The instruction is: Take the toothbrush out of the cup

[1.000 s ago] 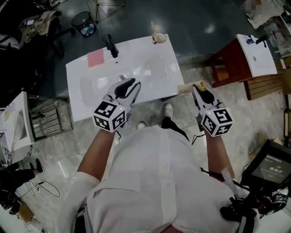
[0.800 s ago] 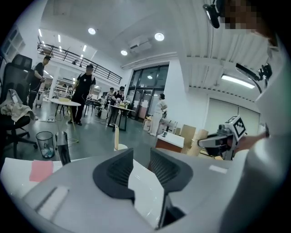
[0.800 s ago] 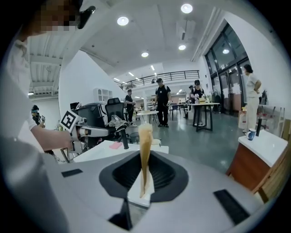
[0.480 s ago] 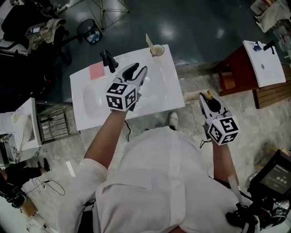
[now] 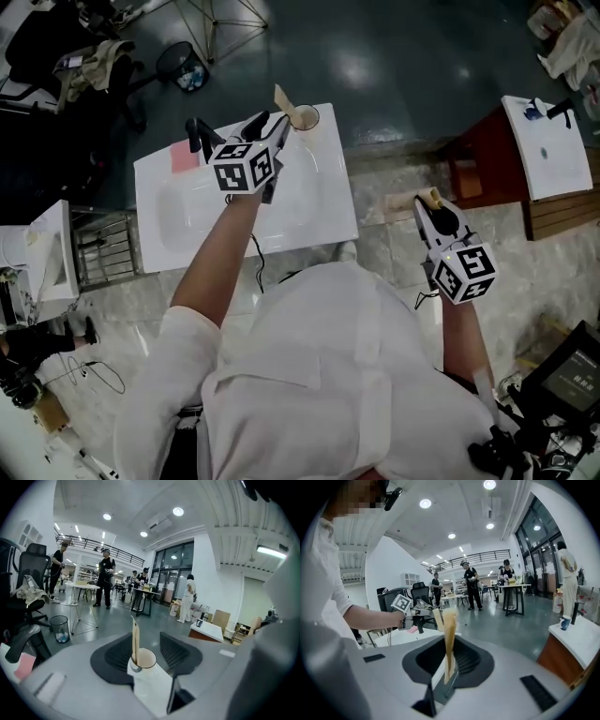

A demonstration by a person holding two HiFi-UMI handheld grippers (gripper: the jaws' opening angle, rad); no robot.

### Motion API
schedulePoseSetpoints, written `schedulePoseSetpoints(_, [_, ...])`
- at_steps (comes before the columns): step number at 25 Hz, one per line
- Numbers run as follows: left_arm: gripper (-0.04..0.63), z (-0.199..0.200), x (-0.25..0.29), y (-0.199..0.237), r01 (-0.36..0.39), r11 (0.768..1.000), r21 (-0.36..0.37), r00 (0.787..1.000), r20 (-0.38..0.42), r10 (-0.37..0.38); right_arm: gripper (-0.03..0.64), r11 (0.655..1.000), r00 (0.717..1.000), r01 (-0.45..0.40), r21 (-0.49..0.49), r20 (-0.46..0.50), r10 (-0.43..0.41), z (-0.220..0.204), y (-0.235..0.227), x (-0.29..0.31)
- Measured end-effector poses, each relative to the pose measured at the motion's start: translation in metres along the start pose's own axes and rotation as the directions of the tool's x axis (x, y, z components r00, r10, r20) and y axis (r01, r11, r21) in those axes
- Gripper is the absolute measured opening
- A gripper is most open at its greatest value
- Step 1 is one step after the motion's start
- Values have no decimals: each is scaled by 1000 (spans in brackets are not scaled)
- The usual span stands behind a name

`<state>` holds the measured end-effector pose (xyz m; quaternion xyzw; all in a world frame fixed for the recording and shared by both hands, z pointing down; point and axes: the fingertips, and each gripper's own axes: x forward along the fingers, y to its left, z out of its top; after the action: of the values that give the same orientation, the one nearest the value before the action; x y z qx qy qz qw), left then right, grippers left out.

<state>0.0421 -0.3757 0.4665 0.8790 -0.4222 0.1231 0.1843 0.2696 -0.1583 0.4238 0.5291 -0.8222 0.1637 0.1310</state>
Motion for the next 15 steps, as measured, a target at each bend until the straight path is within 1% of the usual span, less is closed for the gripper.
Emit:
schedulePoseSetpoints(4, [164,3,21,13,-52,997,-65,998,20,53,49,1000,1000,-22,-8,-2,22,0,-23,0])
schedulePoseSetpoints(8, [164,4,38,20,-105,992,-69,994,20,107,49,999,999,-40,-7,-7,40,-3,-42,1])
schedulePoseSetpoints(10, [164,3,46,27,-133,987,-91,991,16,135,49,999,999,-46,-5,-12,46,-6,-49,2])
schedulePoseSetpoints(13, [163,1,53,33,-144,980,-134,989,20,148,50,999,999,-49,1,-10,49,-8,-58,6])
schedulePoseSetpoints(15, [154,0,57,35,-151,979,-139,988,12,155,49,999,999,-49,7,-6,49,-9,-64,6])
